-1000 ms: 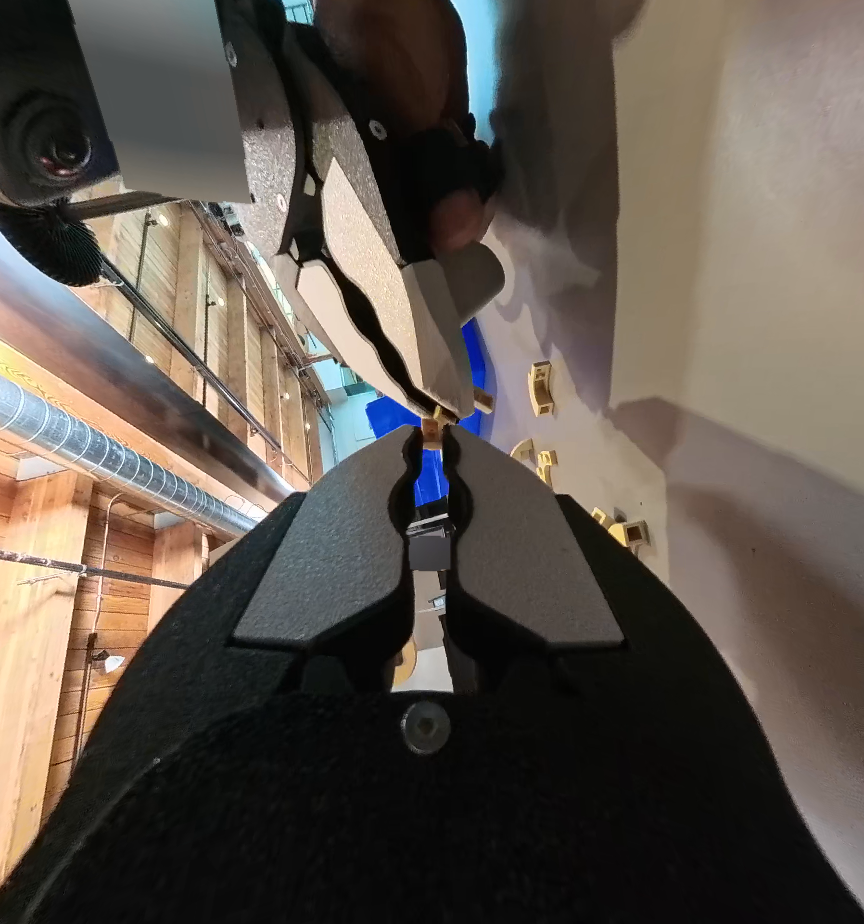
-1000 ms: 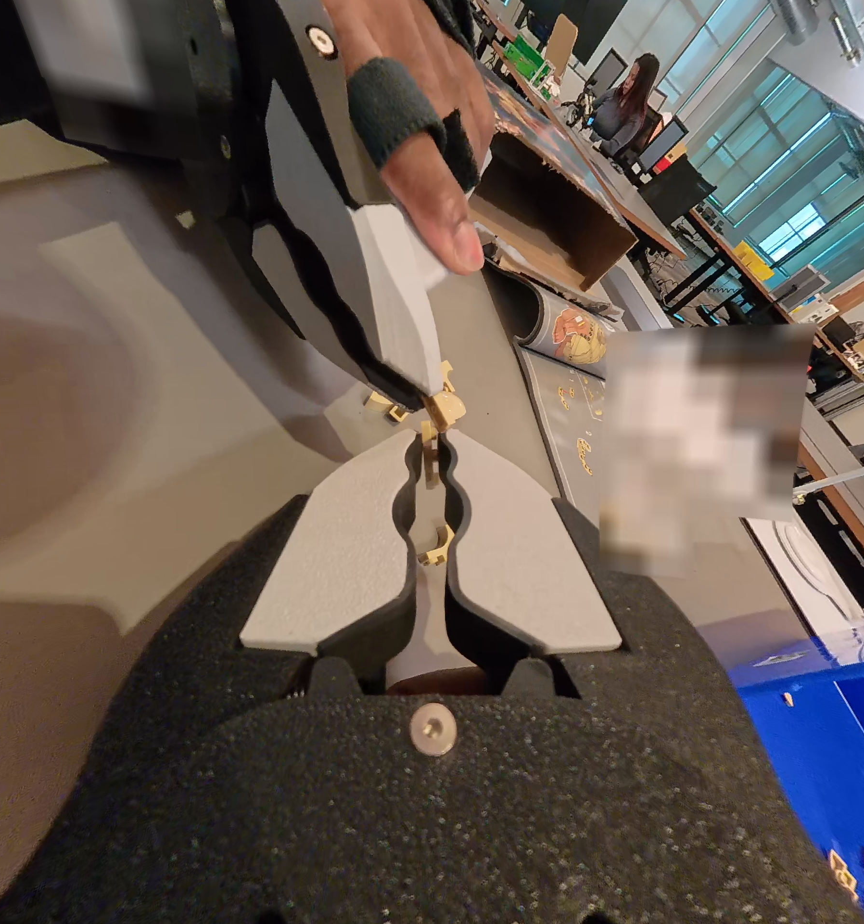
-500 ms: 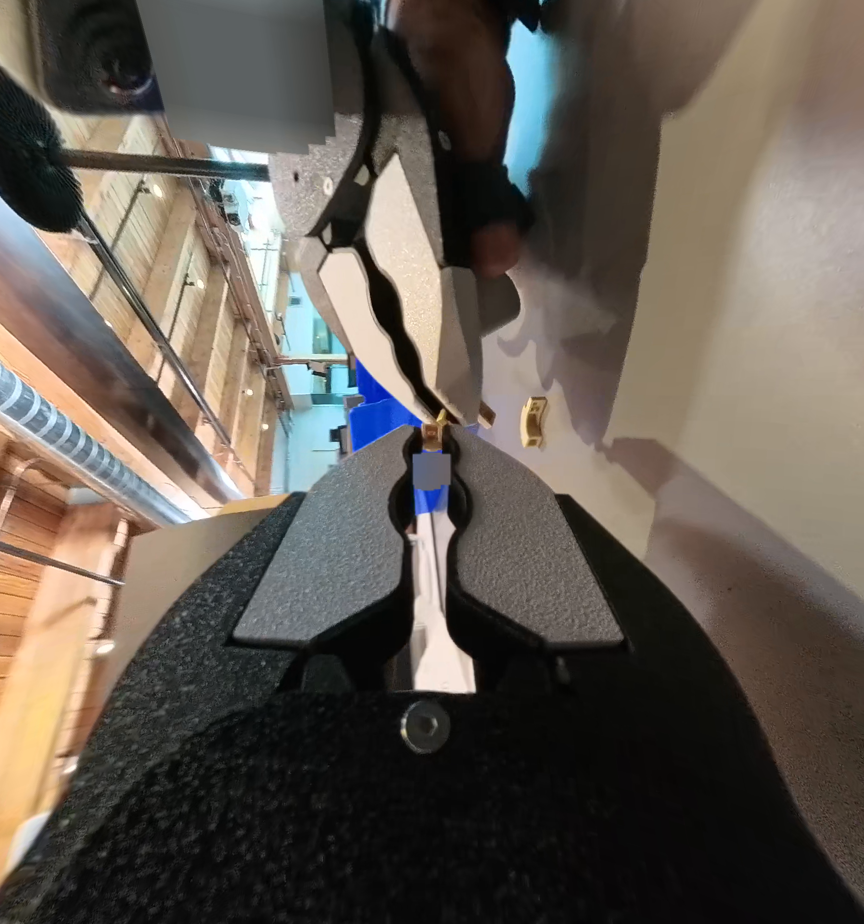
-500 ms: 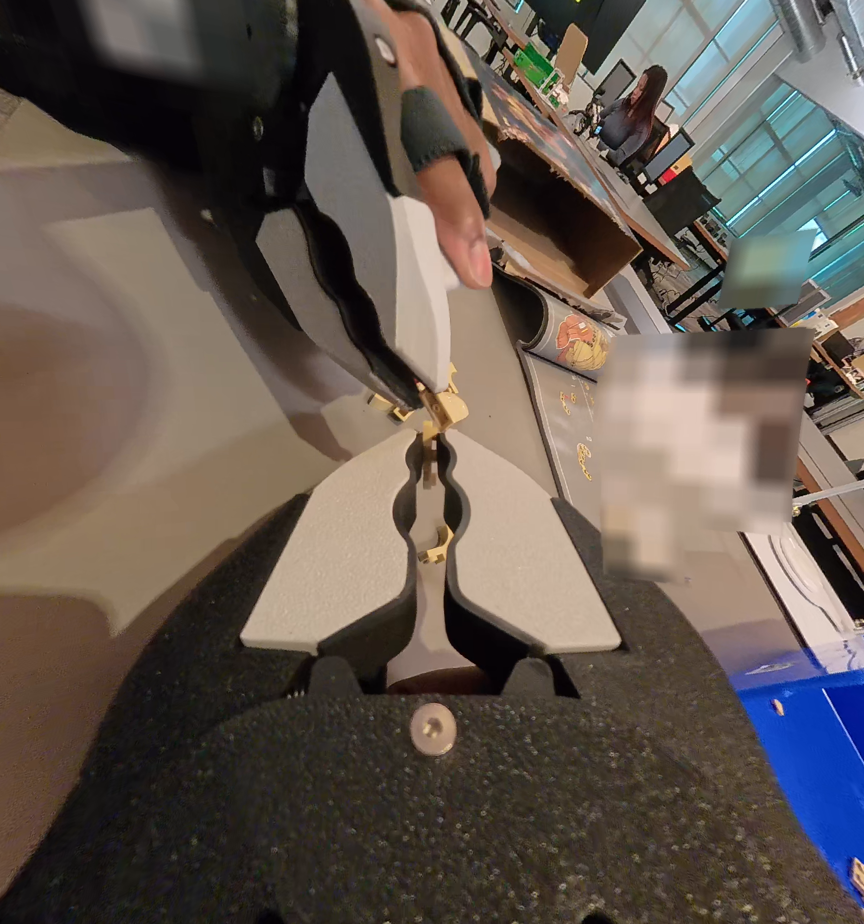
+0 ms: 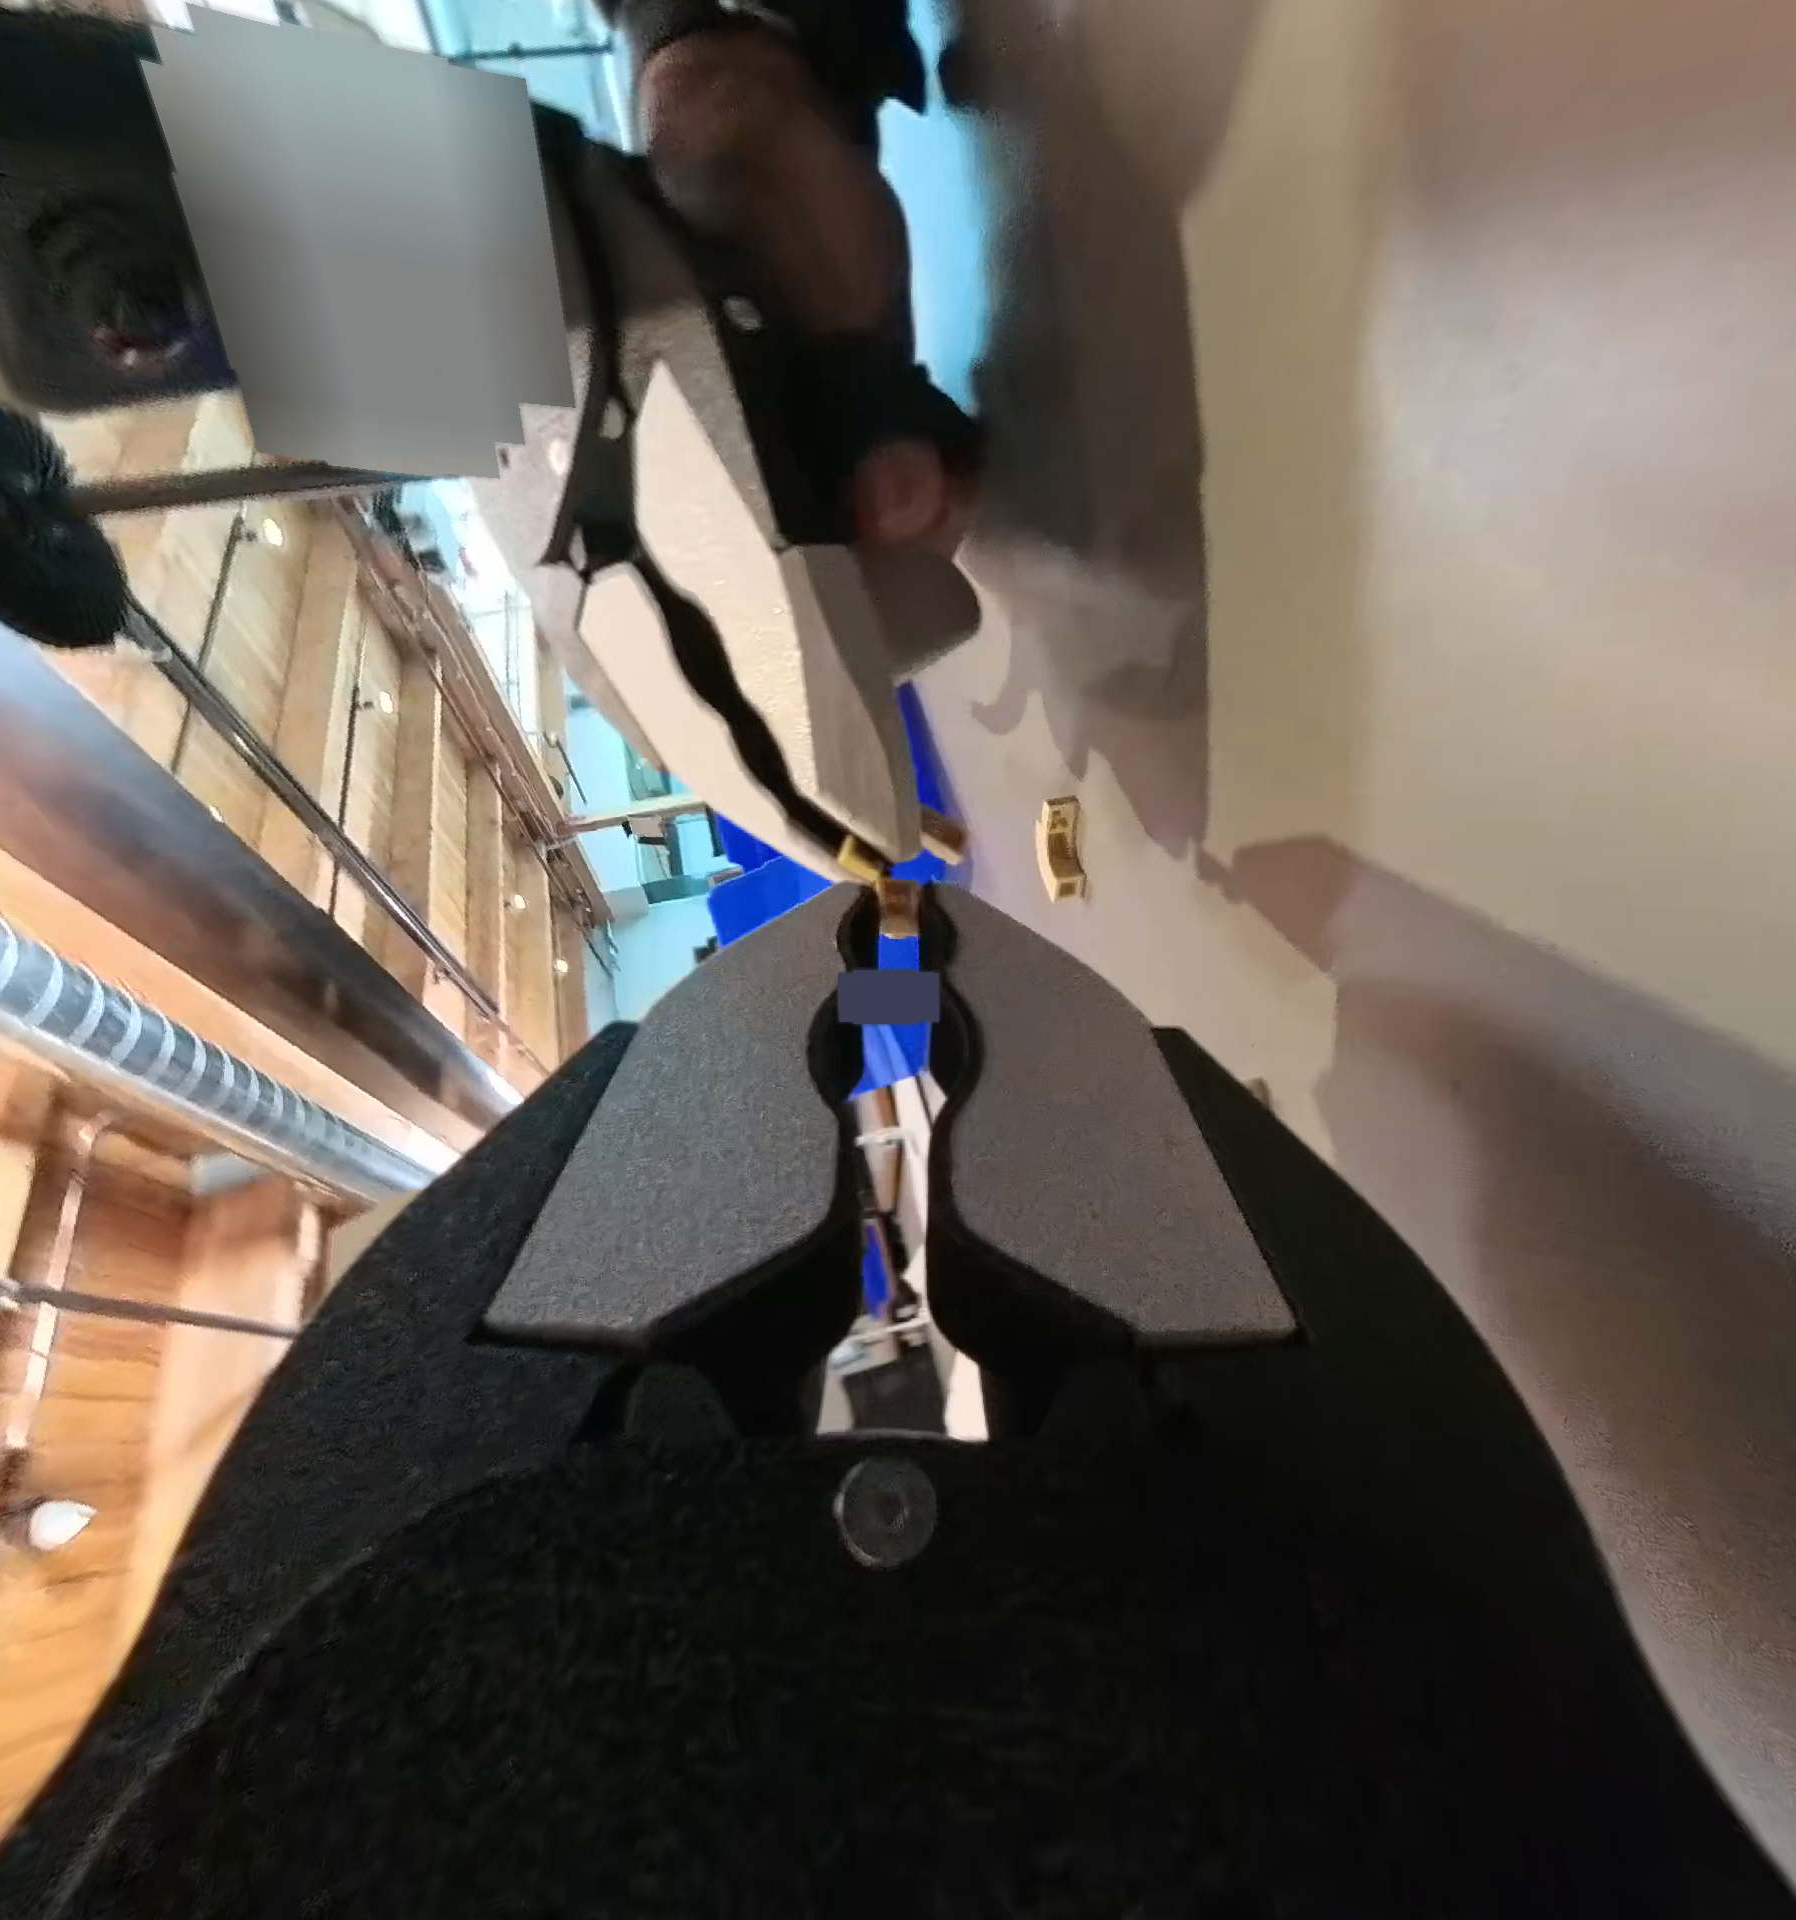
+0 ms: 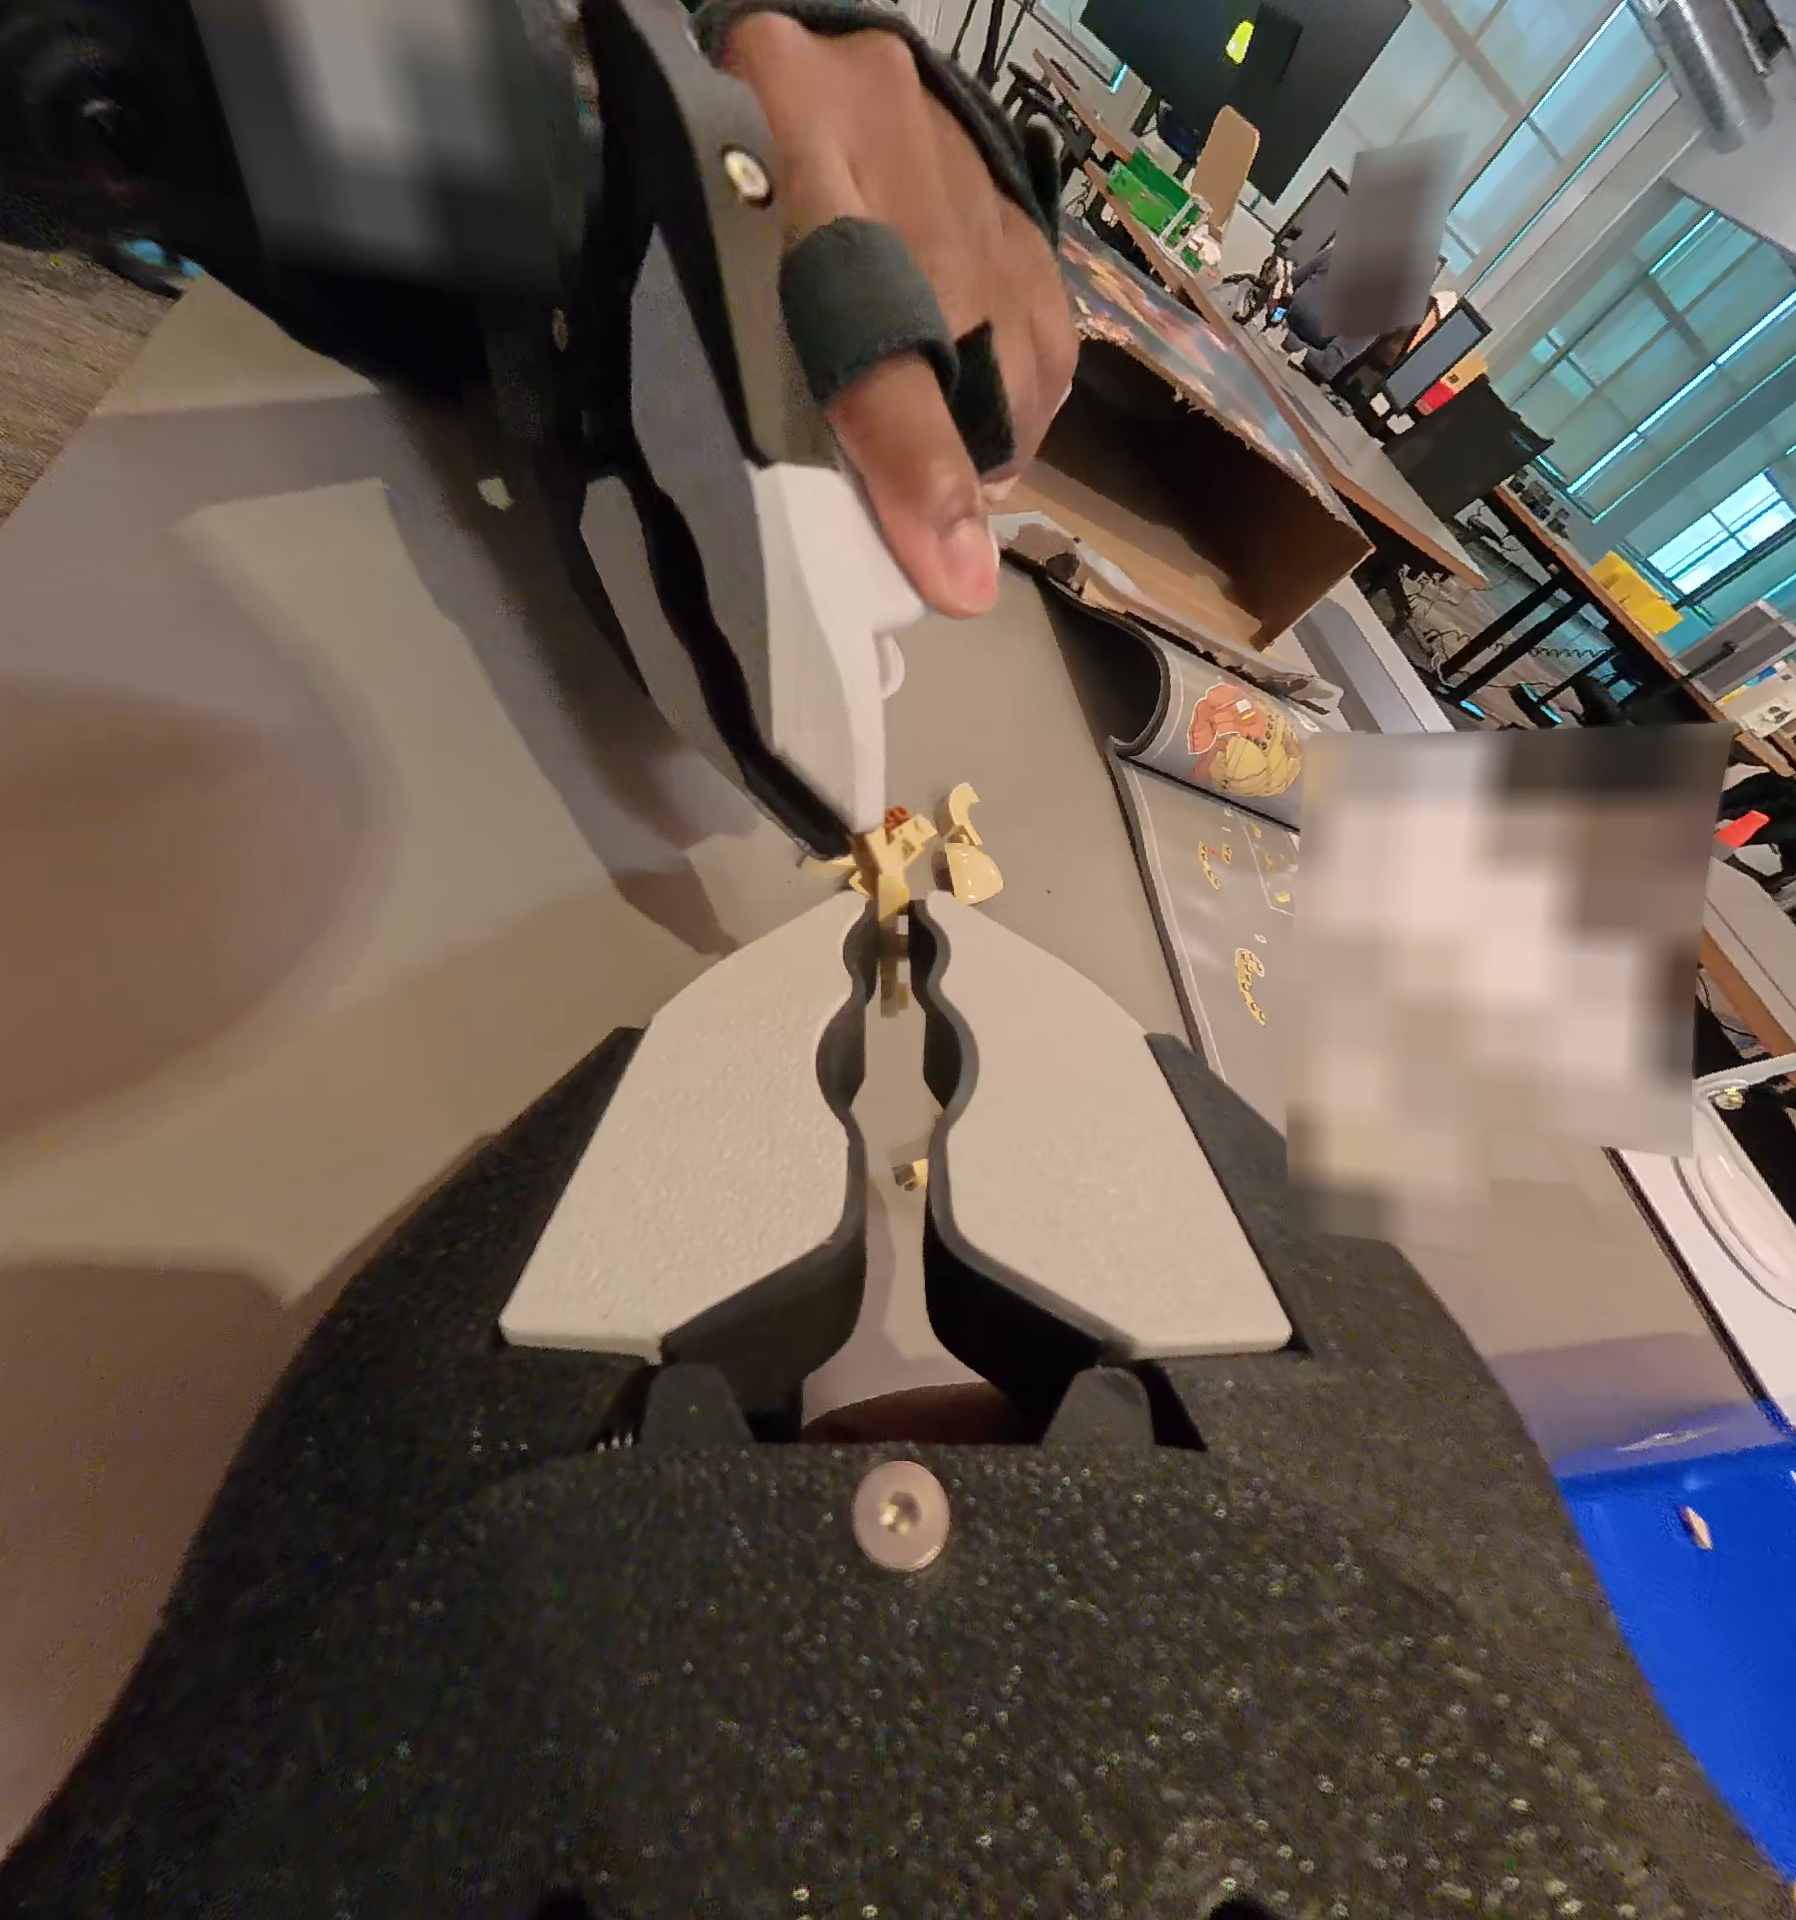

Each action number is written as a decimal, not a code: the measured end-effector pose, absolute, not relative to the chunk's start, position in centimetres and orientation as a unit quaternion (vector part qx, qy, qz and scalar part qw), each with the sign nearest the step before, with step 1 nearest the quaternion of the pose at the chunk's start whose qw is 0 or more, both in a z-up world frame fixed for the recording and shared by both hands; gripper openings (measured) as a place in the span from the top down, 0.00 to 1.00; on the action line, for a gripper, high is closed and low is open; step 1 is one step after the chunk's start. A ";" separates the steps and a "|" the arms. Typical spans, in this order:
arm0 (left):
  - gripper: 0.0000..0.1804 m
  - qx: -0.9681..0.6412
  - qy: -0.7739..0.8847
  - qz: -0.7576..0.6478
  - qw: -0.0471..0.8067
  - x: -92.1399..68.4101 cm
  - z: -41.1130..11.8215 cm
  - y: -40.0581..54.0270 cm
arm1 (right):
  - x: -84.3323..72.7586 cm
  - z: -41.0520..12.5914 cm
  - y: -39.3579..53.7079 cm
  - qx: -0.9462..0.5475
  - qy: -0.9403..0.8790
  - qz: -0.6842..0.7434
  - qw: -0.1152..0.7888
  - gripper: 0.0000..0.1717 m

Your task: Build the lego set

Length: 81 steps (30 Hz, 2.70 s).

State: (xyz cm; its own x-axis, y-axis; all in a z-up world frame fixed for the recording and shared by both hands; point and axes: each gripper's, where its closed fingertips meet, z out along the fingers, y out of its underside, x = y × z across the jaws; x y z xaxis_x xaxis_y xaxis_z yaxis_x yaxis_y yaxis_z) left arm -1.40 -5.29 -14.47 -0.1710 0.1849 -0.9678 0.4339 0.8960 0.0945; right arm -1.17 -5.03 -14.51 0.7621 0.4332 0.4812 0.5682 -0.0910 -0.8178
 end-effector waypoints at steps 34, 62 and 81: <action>0.96 0.328 0.794 -0.084 0.504 -1.8 -14.8 -6.0 | -1.4 -15.1 -4.9 -0.736 -0.355 -0.087 0.570 0.96; 0.98 0.255 0.790 -0.171 0.531 -1.8 -13.6 -6.3 | -1.3 -14.4 -5.2 -0.726 -0.357 -0.083 0.581 0.98; 0.90 -0.378 0.727 -0.547 0.172 0.3 -13.2 -5.4 | 1.1 -13.5 -4.3 -0.684 -0.365 -0.267 0.573 0.98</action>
State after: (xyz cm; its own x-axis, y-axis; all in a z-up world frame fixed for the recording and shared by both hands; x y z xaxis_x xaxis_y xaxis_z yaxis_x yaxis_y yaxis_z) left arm 0.35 -5.44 -13.16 -0.6557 -0.7371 0.1636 -0.3613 0.1161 -0.9252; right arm 1.07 -4.30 -13.45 0.5901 0.1931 0.7839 0.8056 -0.0777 -0.5873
